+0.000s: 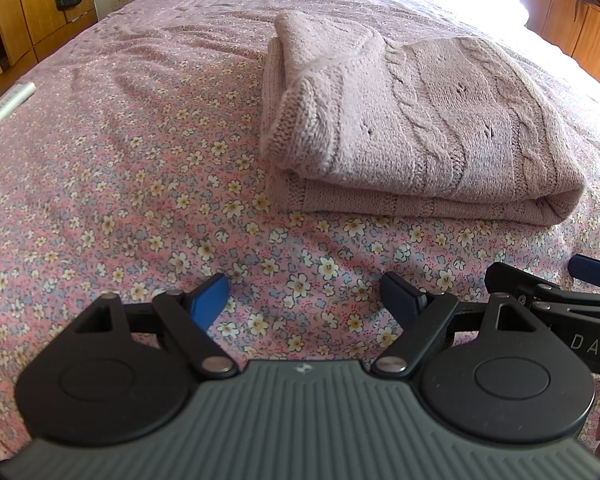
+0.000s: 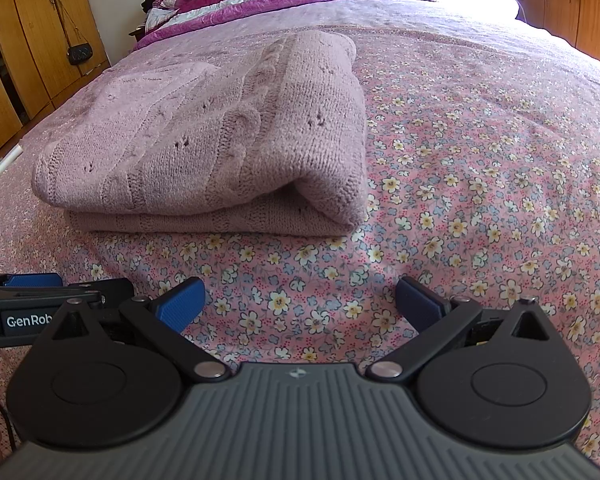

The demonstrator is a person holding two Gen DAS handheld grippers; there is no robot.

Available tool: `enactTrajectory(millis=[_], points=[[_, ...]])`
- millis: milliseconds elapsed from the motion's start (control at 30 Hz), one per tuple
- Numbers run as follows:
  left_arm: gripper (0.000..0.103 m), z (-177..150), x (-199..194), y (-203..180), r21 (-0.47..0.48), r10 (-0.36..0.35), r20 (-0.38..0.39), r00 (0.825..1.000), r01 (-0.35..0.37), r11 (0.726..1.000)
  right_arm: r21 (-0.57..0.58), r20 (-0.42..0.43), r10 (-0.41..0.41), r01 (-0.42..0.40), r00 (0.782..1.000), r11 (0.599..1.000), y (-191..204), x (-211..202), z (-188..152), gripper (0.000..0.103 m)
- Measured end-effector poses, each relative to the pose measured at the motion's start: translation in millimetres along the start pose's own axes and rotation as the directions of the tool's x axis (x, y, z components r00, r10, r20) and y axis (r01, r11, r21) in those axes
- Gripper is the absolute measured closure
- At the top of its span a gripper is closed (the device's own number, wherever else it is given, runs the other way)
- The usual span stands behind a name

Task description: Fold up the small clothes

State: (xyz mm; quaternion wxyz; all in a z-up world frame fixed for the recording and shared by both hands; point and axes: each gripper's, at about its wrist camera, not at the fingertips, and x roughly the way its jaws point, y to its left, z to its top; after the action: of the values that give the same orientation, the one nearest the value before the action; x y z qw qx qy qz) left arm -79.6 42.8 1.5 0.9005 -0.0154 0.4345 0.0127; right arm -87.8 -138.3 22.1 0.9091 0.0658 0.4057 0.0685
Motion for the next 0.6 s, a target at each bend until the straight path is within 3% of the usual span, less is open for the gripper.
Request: enactTrajectory(millis=[600], points=[[0.018,-0.5,0.0,0.0,0.005,0.001,0.0,1.0,-0.001,1.0,-0.002,0.001,-0.001,0.001,1.0,1.0,0.3,0.6,0.2,0.0]])
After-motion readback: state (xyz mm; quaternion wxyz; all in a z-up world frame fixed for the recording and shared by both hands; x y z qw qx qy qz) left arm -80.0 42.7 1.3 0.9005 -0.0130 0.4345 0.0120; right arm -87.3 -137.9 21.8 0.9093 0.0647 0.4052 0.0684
